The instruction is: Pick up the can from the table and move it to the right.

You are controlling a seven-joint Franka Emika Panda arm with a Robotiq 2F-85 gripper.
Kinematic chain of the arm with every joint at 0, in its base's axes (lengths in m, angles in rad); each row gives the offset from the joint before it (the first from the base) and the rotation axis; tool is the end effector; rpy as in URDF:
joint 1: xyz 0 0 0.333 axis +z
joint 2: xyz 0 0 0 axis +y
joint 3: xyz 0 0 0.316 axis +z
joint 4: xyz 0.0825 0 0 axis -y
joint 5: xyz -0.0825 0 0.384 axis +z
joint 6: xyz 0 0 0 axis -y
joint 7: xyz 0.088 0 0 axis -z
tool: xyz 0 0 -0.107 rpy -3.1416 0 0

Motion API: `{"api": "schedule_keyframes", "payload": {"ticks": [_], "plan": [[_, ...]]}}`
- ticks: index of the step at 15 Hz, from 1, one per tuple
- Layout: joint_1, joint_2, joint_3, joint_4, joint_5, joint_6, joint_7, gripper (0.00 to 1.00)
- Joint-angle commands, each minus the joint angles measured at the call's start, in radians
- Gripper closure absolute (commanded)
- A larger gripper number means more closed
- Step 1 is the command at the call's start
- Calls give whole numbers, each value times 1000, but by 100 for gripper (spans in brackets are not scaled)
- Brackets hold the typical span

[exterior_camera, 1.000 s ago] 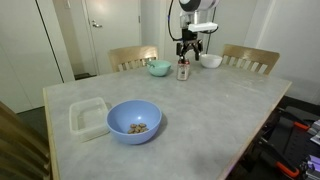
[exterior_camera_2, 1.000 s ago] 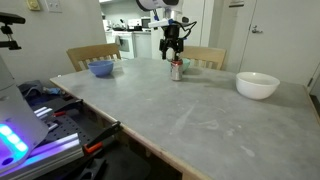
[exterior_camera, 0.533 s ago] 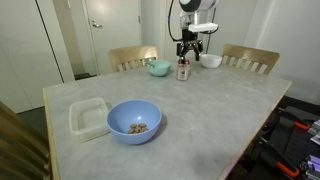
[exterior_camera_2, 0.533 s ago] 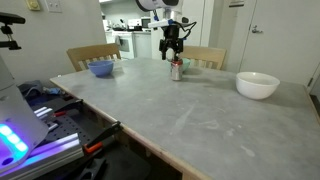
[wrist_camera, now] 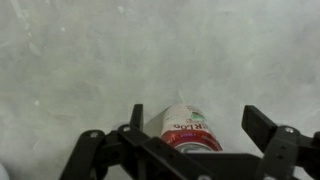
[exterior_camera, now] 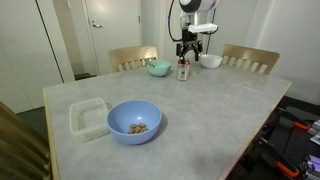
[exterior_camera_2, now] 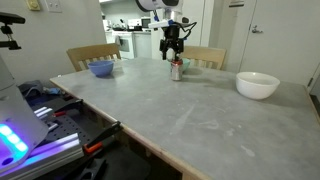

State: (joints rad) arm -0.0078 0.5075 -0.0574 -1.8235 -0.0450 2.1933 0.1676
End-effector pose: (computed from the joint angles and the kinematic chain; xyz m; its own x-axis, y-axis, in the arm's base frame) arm 0.6321 -0.0407 0.2467 0.9715 -0.2010 -0.1257 -0.1916 -0.9780 0.0826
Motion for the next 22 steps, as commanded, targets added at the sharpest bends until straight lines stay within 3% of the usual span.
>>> {"api": "schedule_keyframes", "payload": {"ticks": [1,9,11,12,14,15,16,22], "plan": [[-14,15,0,6,28,57,-3,0],[-16,42,7,44,39,85,-15,2],[-14,48,7,53,36,90,-16,15],[-14,52,7,59,34,91,-16,27],[-12,56,5,64,30,92,-16,34],[-11,56,4,66,28,93,-15,46],[-10,55,3,66,27,93,-14,48],[-1,39,1,46,18,97,-10,94]]}}
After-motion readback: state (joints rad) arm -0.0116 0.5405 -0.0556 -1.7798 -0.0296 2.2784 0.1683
